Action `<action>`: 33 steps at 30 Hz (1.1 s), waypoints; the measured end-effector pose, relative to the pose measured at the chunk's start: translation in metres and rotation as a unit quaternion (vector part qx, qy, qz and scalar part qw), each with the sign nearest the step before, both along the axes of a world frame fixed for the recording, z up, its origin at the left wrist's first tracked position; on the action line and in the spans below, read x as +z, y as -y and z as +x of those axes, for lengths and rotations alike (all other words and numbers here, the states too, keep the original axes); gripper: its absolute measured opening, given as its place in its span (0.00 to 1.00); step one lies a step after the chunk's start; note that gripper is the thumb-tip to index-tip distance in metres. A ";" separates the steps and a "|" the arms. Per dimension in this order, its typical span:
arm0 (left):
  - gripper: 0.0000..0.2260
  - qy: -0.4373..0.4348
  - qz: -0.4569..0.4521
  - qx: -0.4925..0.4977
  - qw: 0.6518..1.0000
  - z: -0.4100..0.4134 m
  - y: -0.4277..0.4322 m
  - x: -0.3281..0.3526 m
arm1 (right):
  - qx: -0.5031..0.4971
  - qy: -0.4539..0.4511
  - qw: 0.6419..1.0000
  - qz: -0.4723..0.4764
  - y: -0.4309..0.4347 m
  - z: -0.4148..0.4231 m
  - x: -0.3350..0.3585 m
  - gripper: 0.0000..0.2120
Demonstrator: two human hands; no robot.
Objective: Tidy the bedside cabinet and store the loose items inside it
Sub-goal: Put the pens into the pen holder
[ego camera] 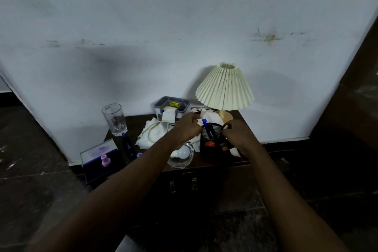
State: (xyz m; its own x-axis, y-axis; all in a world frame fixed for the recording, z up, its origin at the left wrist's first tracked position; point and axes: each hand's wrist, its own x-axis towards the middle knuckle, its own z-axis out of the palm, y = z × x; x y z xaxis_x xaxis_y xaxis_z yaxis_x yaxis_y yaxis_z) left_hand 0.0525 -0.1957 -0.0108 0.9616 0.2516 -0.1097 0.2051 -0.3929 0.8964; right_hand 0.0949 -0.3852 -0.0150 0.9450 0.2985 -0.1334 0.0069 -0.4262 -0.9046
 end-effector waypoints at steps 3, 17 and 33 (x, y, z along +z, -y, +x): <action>0.30 -0.016 -0.048 -0.034 0.998 -0.011 -0.005 -0.008 | -0.013 0.016 1.000 0.010 -0.004 0.001 0.003 0.06; 0.33 0.236 0.091 0.014 0.967 -0.049 -0.028 0.002 | 0.062 0.104 0.990 0.078 -0.064 -0.025 0.061 0.09; 0.42 0.129 0.117 0.069 0.982 -0.015 -0.239 0.091 | 0.224 0.201 0.952 0.053 -0.277 0.013 0.066 0.41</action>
